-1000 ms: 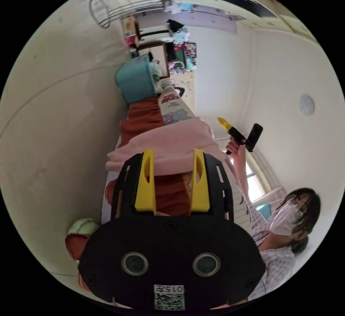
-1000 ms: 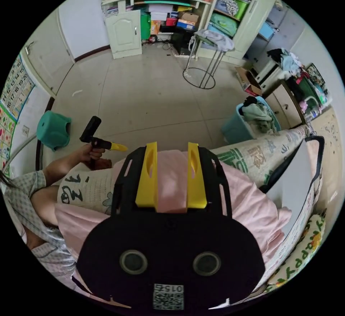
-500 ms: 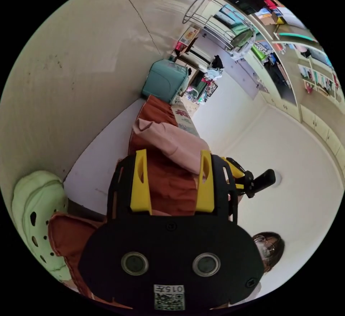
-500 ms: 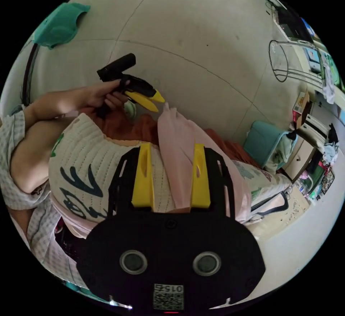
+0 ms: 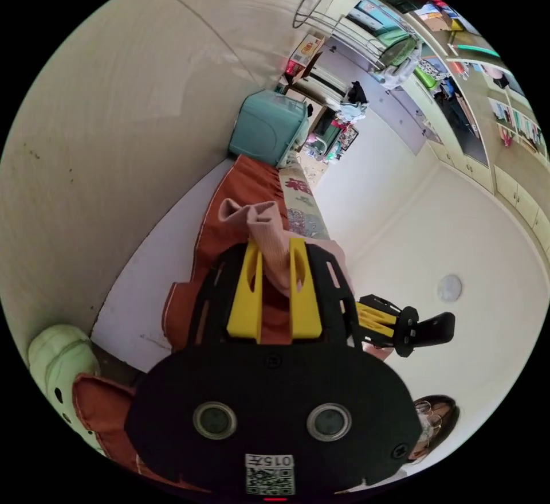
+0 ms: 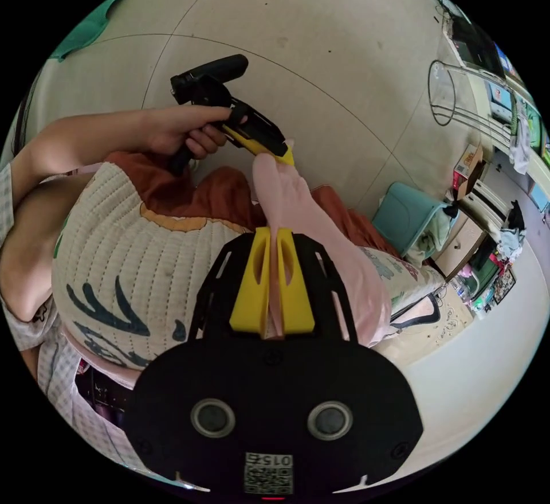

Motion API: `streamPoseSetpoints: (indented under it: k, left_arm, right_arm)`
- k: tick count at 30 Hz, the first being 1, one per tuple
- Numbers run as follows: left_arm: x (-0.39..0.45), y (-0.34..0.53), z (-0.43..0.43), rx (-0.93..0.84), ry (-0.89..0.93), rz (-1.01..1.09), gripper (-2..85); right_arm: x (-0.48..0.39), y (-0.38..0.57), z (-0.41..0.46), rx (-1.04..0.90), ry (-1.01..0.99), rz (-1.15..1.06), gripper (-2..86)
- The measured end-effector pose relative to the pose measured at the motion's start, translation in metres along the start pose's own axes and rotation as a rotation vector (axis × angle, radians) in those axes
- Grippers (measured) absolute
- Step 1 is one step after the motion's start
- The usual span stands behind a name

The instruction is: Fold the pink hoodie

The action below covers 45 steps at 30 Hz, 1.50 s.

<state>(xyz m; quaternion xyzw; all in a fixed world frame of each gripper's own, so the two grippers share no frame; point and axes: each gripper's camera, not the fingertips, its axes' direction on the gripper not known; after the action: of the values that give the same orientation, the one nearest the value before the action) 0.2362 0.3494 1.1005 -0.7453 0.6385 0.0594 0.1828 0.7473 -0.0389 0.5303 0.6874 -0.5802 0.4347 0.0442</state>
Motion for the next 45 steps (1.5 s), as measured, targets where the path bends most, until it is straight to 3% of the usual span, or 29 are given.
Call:
streamPoseSetpoints:
  k: [6, 12, 16, 19, 23, 24, 26, 29, 31, 39, 45]
  left_arm:
    - [0.084, 0.012, -0.003, 0.090, 0.027, 0.219, 2.8]
    - [0.252, 0.093, 0.047, 0.112, 0.087, 0.657, 2.1]
    - [0.347, 0.203, 0.130, -0.003, 0.093, 0.978, 1.7]
    - [0.375, 0.300, 0.215, -0.227, 0.061, 1.195, 1.6]
    - [0.332, 0.451, 0.336, -0.725, -0.043, 1.474, 1.6]
    - [0.317, 0.471, 0.350, -0.782, -0.078, 1.504, 1.7]
    - [0.250, 0.536, 0.396, -0.982, -0.269, 1.579, 1.8]
    - [0.190, 0.591, 0.431, -1.178, -0.501, 1.623, 1.8]
    - [0.190, 0.620, 0.431, -1.148, -0.503, 1.714, 1.8]
    - [0.136, 0.727, 0.431, -1.178, -0.717, 2.044, 1.3]
    - [0.106, 0.786, 0.412, -1.034, -0.751, 2.313, 1.2]
  right_arm:
    - [-0.006, 0.064, -0.019, 0.189, 0.078, 0.138, -0.7]
    - [-0.003, 0.218, -0.052, 0.522, 0.089, 0.429, 1.2]
    - [-0.030, 0.376, -0.039, 0.767, -0.101, 0.568, 6.2]
    - [-0.072, 0.505, -0.002, 0.961, -0.234, 0.682, 9.6]
    - [-0.153, 0.670, 0.085, 1.278, -0.359, 0.996, 10.4]
    - [-0.165, 0.689, 0.100, 1.323, -0.385, 1.035, 10.4]
    - [-0.207, 0.744, 0.162, 1.442, -0.520, 1.167, 10.7]
    - [-0.244, 0.773, 0.234, 1.427, -0.662, 1.287, 11.1]
    - [-0.257, 0.778, 0.266, 1.348, -0.697, 1.346, 11.9]
    - [-0.284, 0.822, 0.336, 1.579, -0.962, 1.257, 10.8]
    - [-0.291, 0.823, 0.330, 1.391, -0.881, 1.217, 11.3]
